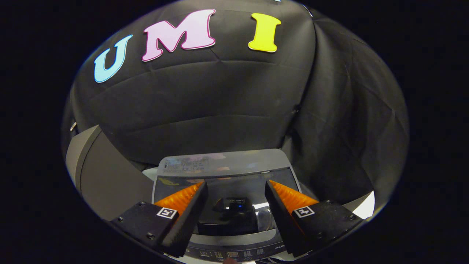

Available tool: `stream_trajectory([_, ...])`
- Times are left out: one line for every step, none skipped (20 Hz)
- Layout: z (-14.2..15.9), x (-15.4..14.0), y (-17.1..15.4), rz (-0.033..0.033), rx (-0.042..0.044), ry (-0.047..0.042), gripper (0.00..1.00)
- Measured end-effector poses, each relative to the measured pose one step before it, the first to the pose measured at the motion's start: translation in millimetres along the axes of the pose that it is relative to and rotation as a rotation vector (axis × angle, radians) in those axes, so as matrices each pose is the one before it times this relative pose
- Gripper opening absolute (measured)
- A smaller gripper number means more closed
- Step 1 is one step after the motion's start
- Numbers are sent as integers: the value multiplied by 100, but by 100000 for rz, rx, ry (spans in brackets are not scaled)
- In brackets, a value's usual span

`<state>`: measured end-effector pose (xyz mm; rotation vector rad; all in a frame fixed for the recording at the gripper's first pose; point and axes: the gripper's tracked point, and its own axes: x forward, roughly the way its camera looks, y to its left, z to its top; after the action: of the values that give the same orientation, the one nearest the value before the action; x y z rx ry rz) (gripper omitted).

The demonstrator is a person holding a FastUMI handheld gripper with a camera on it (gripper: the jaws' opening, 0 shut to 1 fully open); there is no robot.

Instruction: Put the clothes into the washing machine and then close the washing machine lid.

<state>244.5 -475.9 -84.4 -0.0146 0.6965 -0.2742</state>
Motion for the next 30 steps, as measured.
stream_trajectory([-356, 21, 166, 648, -227, 499, 99])
stream_trajectory([-370, 235, 32, -139, -656, 828, 99])
stream_trajectory([-580, 108, 21, 335, -897, 1117, 99])
stream_trajectory([-681, 146, 3, 9, -493, 1144, 99])
stream_trajectory([-638, 239, -56, -40, -112, 1034, 99])
stream_trajectory([-692, 125, -29, -95, 96, 1609, 99])
stream_trajectory([-815, 254, -88, -88, 245, 1770, 99])
stream_trajectory([-764, 13, 170, 454, 122, 1647, 99])
stream_trajectory([-760, 60, -104, -462, -240, 1485, 99])
stream_trajectory([-537, -67, -125, -79, -317, 885, 99])
stream_trajectory([-232, 70, -96, -710, -256, 337, 99])
stream_trajectory([-232, -50, -16, -2, 79, 264, 99])
stream_trajectory([-134, -76, -11, -33, 68, 224, 99])
stream_trajectory([-212, -374, -64, -291, -187, -99, 99])
stream_trajectory([-204, -342, 92, -58, -283, 378, 99])
stream_trajectory([-243, -701, -182, -539, -161, 213, 99])
stream_trajectory([-265, -320, -81, -507, 118, 828, 99])
stream_trajectory([-490, -82, 97, 754, 479, 1217, 99])
stream_trajectory([-285, -180, 17, 156, 799, 544, 99])
stream_trajectory([-81, -233, 30, 311, 494, -61, 99])
stream_trajectory([-45, -153, 88, 383, 146, 44, 99])
stream_trajectory([38, -249, 2, 364, -107, -628, 99])
stream_trajectory([644, -414, 181, 760, -261, -2125, 99])
stream_trajectory([906, -902, 232, 730, -499, -3554, 99])
stream_trajectory([1331, -1006, 202, 513, -726, -4407, 99])
stream_trajectory([1404, -1148, 157, 118, -802, -4913, 99])
stream_trajectory([1736, -1140, 112, -46, -692, -5203, 99])
stream_trajectory([2116, -1620, 253, -323, -121, -6480, 99])
stream_trajectory([1349, -922, 33, -200, 485, -3954, 99])
stream_trajectory([1405, -1050, 140, 145, 1052, -4837, 99])
